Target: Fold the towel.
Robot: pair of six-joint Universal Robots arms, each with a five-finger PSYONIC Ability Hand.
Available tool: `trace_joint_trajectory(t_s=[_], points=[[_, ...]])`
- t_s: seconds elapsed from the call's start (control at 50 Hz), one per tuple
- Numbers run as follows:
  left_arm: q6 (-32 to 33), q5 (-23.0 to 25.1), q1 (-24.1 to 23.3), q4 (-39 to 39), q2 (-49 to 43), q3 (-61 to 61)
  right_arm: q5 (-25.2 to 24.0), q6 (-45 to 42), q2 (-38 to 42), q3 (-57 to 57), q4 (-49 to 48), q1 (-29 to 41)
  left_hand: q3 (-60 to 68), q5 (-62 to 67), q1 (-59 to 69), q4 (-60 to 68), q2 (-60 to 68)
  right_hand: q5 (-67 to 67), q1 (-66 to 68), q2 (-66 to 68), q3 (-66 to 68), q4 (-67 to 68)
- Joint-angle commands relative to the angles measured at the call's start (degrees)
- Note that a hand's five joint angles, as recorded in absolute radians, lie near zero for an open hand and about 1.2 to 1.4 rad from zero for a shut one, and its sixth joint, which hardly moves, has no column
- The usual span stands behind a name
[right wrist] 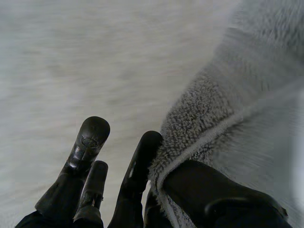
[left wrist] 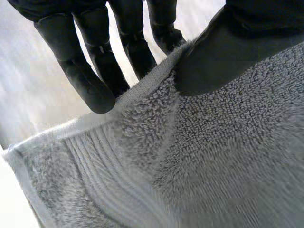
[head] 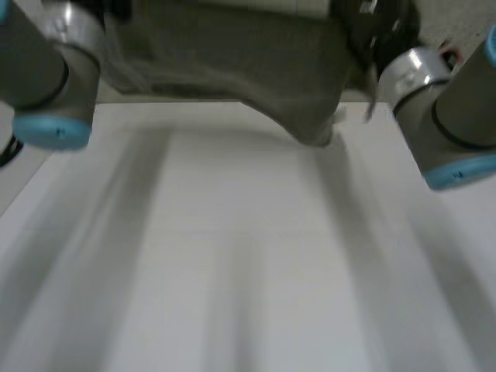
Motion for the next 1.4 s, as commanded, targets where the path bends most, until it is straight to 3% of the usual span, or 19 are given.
trace_joint_trajectory(t_s=[0.02, 0.12, 0.24, 0.42, 0.54, 0.78, 1.12, 1.26, 1.3, 1.32, 1.4], points=[[1.0, 0.8, 2.2, -2.5, 0.5, -19.5, -6.5, -0.5, 0.7, 9.0, 11.9, -0.6, -8.8, -17.0, -2.3, -7.5, -7.2, 0.3, 4.6, 3.7, 66.0, 3.4], [4.7, 4.4, 1.6, -1.9, 1.6, -34.0, -6.3, -0.8, 3.4, 18.0, 14.8, -0.1, -8.8, -17.0, -2.3, -7.5, -7.2, 0.3, 4.6, 3.7, 66.0, 3.4], [10.2, 4.9, 1.4, -0.2, 0.9, -39.2, -5.8, -0.9, 6.0, 21.3, 15.6, 0.0, -8.8, -17.0, -2.3, -7.5, -7.2, 0.3, 4.6, 3.7, 66.0, 3.4], [11.8, 4.7, 1.7, 3.6, 0.9, -42.6, 2.9, 1.9, 9.3, 21.9, 15.2, -0.5, -8.8, -17.0, -2.3, -7.5, -7.2, 0.3, 4.6, 3.7, 66.0, 3.4], [11.8, 4.6, 1.7, 5.1, 1.1, -43.4, 3.6, 5.5, 8.9, 23.1, 14.0, -2.4, -8.8, -17.0, -2.3, -7.5, -7.2, -21.5, -17.2, -18.1, 44.2, -18.4], [11.4, 4.2, 3.2, 6.1, 1.9, -42.9, 4.1, 10.7, 7.1, 23.3, 13.4, -3.5, -8.8, -17.0, -2.3, -7.5, -7.2, -29.6, -25.3, -26.2, 36.1, -26.5], [5.4, 4.1, 4.6, 6.1, 8.5, -42.2, 4.3, 10.9, 4.2, 21.6, 14.1, -4.9, -8.8, -17.0, -2.3, -7.5, -7.2, -28.0, -23.8, -24.7, 37.6, -25.0], [5.6, 4.2, 4.8, 5.9, 8.2, -43.1, 4.3, 10.2, 4.0, 21.8, 15.0, -5.0, -8.8, -17.0, -2.3, -7.5, -7.2, -19.2, -14.9, -15.8, 46.5, -16.1], [5.6, 4.1, 4.8, 6.0, 7.9, -43.1, 4.3, 10.2, 3.7, 21.7, 15.3, -5.0, -8.8, -17.0, -2.3, -7.5, -7.2, -12.2, -8.0, -8.9, 53.4, -9.2], [5.7, 4.1, 4.8, 6.0, 7.6, -43.1, 4.4, 10.4, 3.6, 21.6, 15.4, -5.2, -8.8, -17.0, -2.3, -7.5, -7.2, 0.2, 4.5, 3.6, 65.9, 3.2], [6.2, 4.2, 4.9, 5.9, 7.0, -43.3, 4.2, 10.4, 1.5, 22.6, 14.3, -7.3, -8.8, -17.0, -2.3, -7.5, -7.2, 0.3, 4.6, 3.7, 66.0, 3.4]])
